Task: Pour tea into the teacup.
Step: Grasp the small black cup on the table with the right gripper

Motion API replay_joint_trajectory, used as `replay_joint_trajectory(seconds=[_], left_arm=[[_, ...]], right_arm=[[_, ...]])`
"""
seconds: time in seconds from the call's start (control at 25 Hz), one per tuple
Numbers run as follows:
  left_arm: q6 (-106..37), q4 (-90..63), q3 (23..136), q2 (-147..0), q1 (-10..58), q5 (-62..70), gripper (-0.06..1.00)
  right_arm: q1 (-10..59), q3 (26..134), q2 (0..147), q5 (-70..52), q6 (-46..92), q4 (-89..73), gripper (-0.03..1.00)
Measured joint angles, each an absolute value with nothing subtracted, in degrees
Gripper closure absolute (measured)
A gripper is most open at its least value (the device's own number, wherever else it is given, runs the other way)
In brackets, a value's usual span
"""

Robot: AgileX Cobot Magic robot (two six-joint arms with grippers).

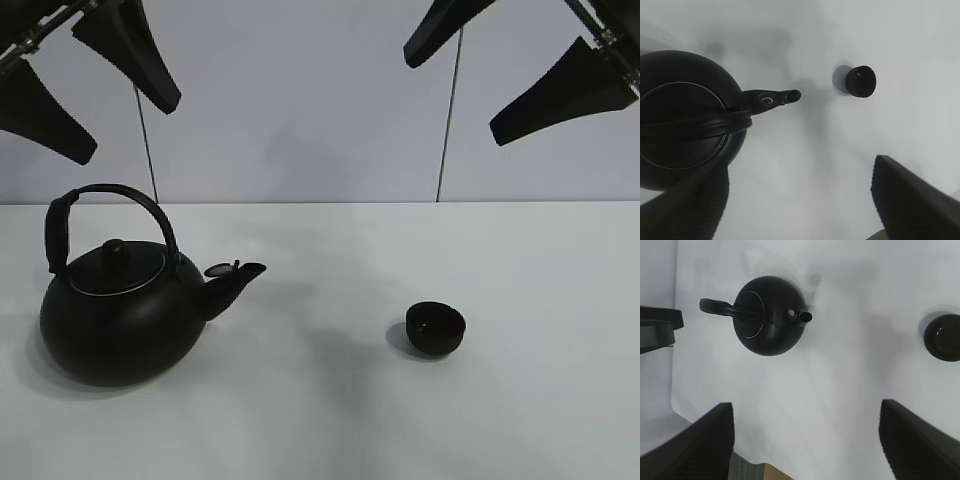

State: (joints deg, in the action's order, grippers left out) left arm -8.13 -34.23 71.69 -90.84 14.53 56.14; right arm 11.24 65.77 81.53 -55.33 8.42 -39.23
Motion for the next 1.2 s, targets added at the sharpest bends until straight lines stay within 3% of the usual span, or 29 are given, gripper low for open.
replay_joint_trajectory(seconds=[0.32, 0.84, 1.2], left_arm=[[-8.1, -34.2, 71.7, -90.8, 14.5, 56.1, 0.37], [-8.1, -34.2, 71.7, -90.8, 14.5, 56.1, 0.37], [-8.1, -34.2, 71.7, -90.8, 14.5, 56.1, 0.37]], right_arm=[[11.2, 66.0, 81.5, -55.7, 9.8, -37.8, 0.42], [11.4, 68.1, 81.5, -61.3, 10.8, -16.5, 0.42], [21.7, 68.1, 88.8, -58.3, 2.1, -3.3, 0.42]])
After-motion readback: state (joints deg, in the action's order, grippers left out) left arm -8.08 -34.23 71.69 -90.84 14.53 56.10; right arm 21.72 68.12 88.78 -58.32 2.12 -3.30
